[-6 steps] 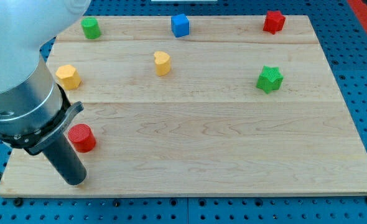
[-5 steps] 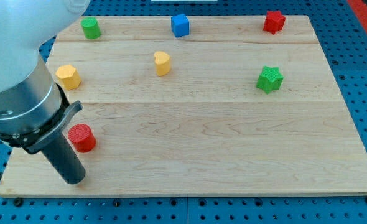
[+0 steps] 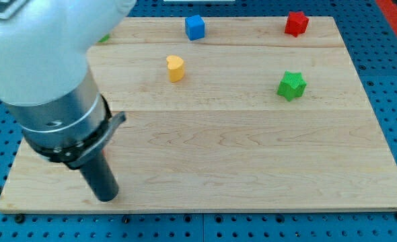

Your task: Place the yellow heart below the green star

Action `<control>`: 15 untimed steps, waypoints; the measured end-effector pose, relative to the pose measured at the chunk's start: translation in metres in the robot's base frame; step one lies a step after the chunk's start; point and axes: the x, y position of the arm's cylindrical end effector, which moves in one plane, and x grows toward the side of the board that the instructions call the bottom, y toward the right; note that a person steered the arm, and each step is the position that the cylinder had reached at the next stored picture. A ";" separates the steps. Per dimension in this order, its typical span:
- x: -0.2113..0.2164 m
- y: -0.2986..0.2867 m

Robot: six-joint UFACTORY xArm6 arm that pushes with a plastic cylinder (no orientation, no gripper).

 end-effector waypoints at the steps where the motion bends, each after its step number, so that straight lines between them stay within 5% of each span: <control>1: -0.005 -0.001; 4: -0.032 0.041; 6: -0.156 0.147; 8: -0.249 0.153; 14: -0.317 0.052; 15: -0.286 0.057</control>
